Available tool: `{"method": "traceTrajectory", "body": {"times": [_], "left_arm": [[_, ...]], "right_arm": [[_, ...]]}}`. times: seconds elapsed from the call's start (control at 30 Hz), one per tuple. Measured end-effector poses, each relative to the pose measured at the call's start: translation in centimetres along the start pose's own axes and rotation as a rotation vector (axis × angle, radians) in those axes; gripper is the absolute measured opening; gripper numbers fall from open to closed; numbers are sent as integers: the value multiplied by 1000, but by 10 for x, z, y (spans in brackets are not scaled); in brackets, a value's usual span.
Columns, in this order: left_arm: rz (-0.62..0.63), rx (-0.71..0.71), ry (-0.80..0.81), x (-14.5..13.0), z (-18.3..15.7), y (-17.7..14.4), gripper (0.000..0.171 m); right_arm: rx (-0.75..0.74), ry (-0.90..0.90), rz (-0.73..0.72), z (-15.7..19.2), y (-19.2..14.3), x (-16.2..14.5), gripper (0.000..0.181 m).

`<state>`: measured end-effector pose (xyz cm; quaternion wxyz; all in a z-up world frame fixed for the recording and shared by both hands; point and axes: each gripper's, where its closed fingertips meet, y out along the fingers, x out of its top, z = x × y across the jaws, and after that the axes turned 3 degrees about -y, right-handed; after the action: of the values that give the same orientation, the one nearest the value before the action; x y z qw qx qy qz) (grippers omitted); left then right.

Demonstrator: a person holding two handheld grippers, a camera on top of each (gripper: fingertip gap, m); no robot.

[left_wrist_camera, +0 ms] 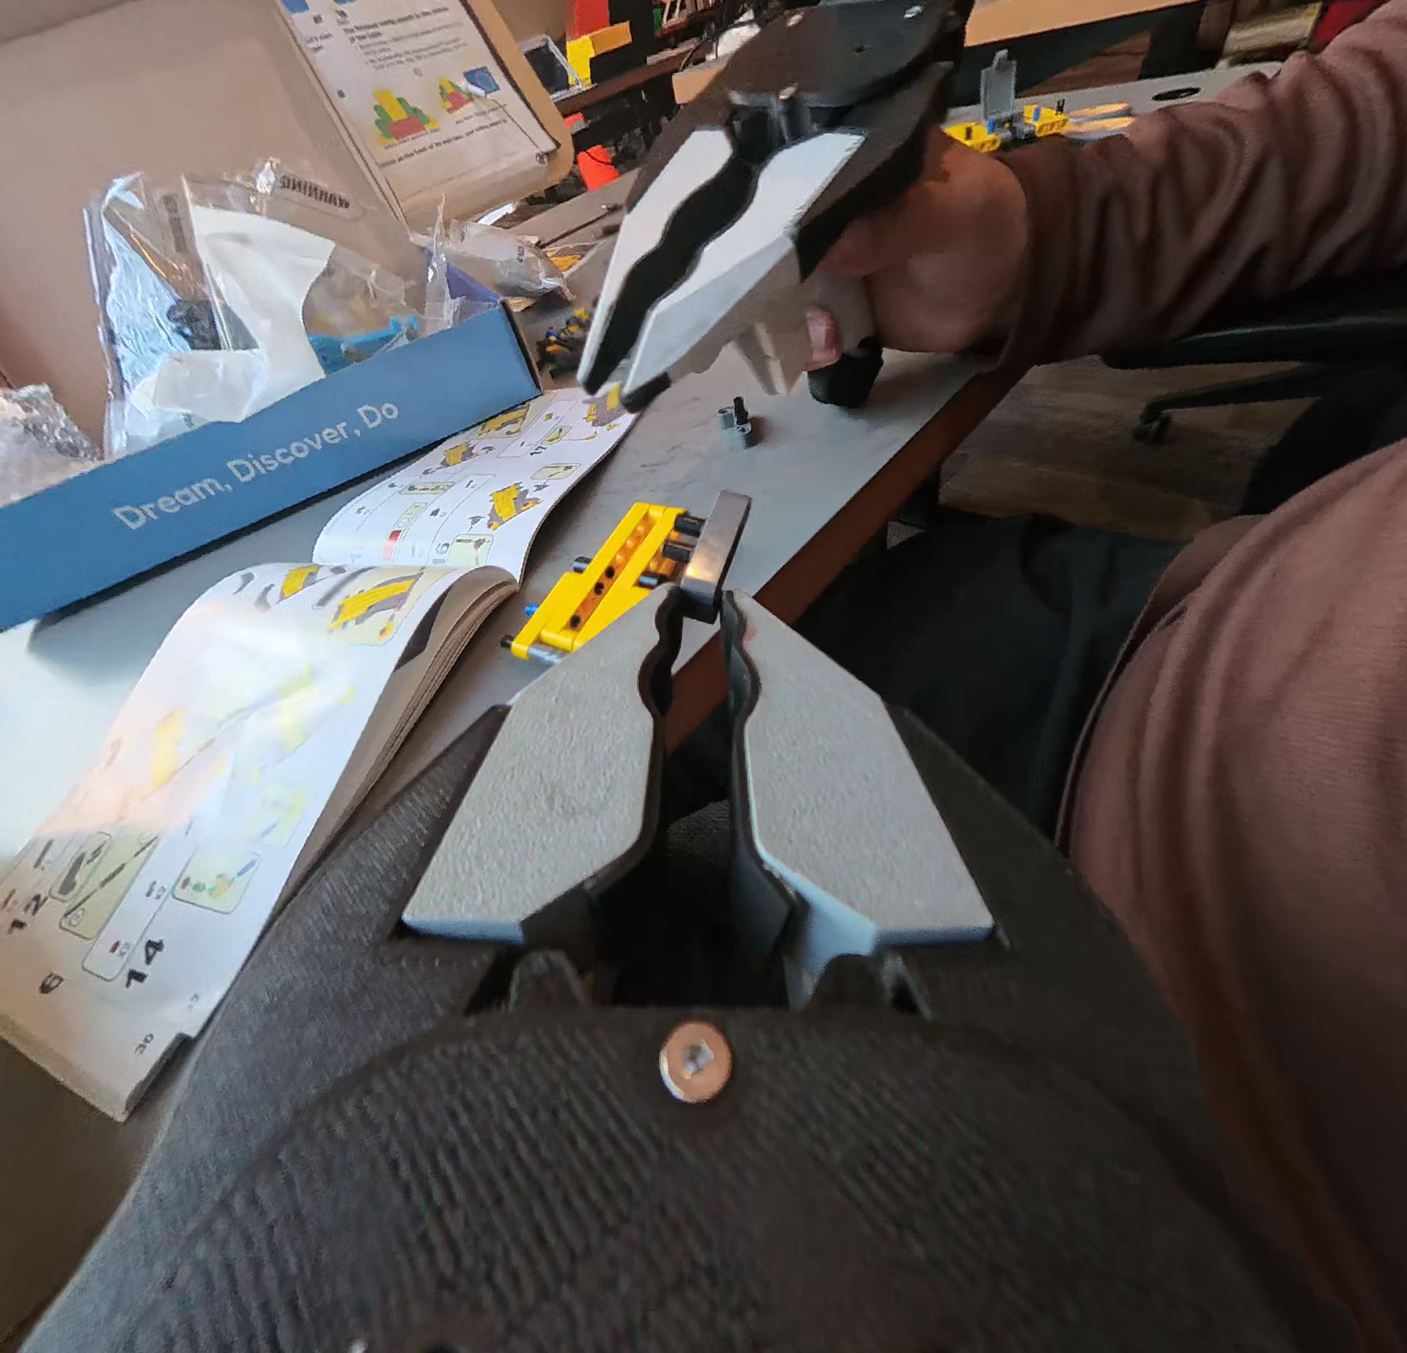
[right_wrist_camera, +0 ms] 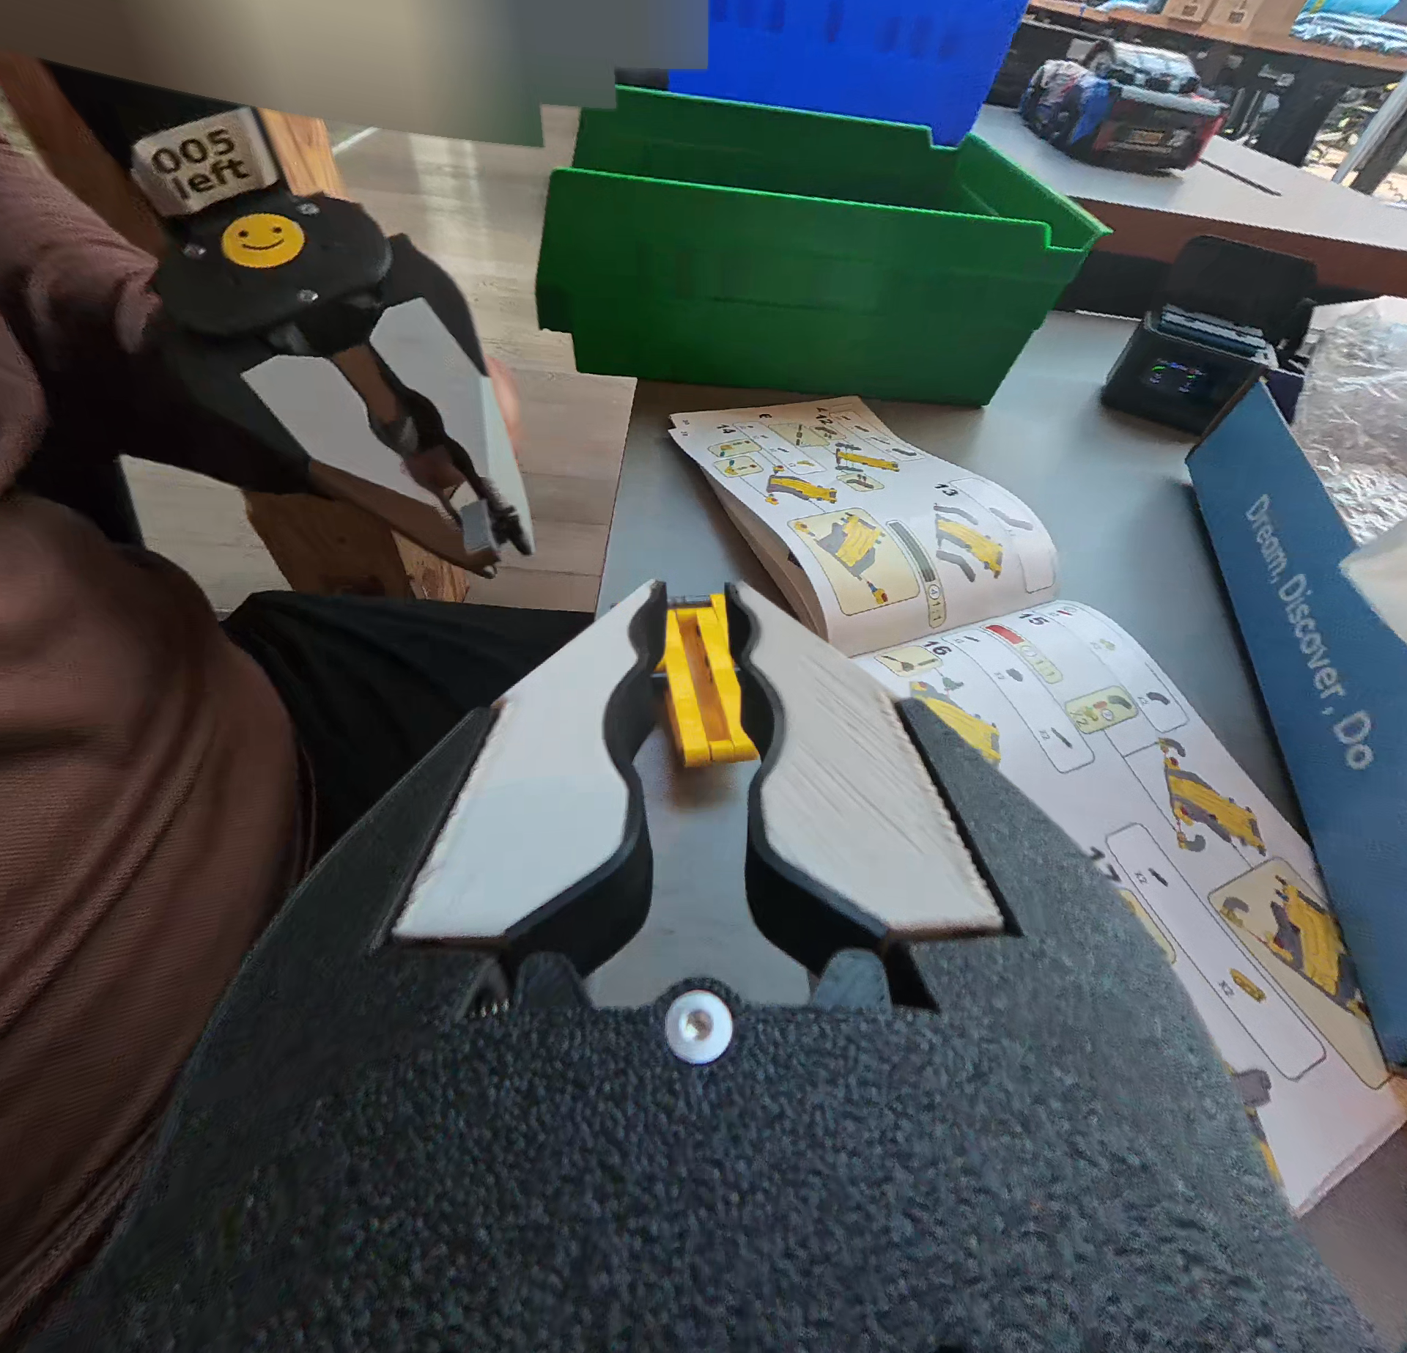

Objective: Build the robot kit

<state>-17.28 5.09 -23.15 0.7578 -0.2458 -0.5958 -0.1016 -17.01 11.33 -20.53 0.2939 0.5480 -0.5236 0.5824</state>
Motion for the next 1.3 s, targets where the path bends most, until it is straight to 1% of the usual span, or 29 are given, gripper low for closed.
{"method": "traceTrajectory", "body": {"times": [0.13,0.2,0.23,0.27,0.33,0.37,0.5,0.6,0.63,0.7,0.77,0.83,0.87,0.9,0.97,1.0,1.03,1.1,1.2,1.3], "left_arm": [[40,-3,-62,-10,9,2,7],[28,14,-68,-10,15,1,7],[24,11,-70,-9,16,2,7],[21,6,-73,-9,16,2,7],[30,-6,-87,-12,16,5,7],[35,-17,-92,-14,15,7,7],[40,-11,-92,-14,16,9,7],[45,-1,-99,-16,16,6,7],[44,8,-98,-15,17,5,7],[41,33,-90,-15,20,1,7],[38,61,-86,-14,24,-2,7],[36,70,-100,-13,25,-4,7],[39,68,-109,-14,24,-5,7],[46,64,-118,-15,23,-5,7],[55,60,-137,-18,21,-6,7],[57,57,-151,-19,20,-6,7],[53,57,-167,-18,19,-7,7],[59,51,-192,-20,17,-9,7],[89,77,-175,-27,21,-10,7],[90,96,-152,-27,22,-12,7]], "right_arm": [[78,-59,44,17,10,-5,16],[73,-78,67,16,14,-8,16],[43,-83,87,10,15,-10,16],[24,-88,120,5,15,-16,19],[49,-90,201,3,15,-29,39],[48,-93,244,0,15,-37,42],[70,-100,359,-3,16,-48,39],[115,-115,475,4,16,-67,38],[112,-98,466,6,17,-67,26],[54,-67,479,1,17,-66,25],[-19,28,493,-3,16,-67,25],[-74,160,476,-3,12,-67,25],[-95,236,437,-3,9,-63,25],[-110,335,378,-2,6,-56,25],[-101,574,216,2,2,-40,25],[-100,684,145,2,-1,-36,25],[-101,764,108,3,-3,-36,25],[-135,815,105,-1,-7,-43,25],[-212,791,89,-17,-18,-42,25],[-246,732,104,-26,-27,-36,25]]}}
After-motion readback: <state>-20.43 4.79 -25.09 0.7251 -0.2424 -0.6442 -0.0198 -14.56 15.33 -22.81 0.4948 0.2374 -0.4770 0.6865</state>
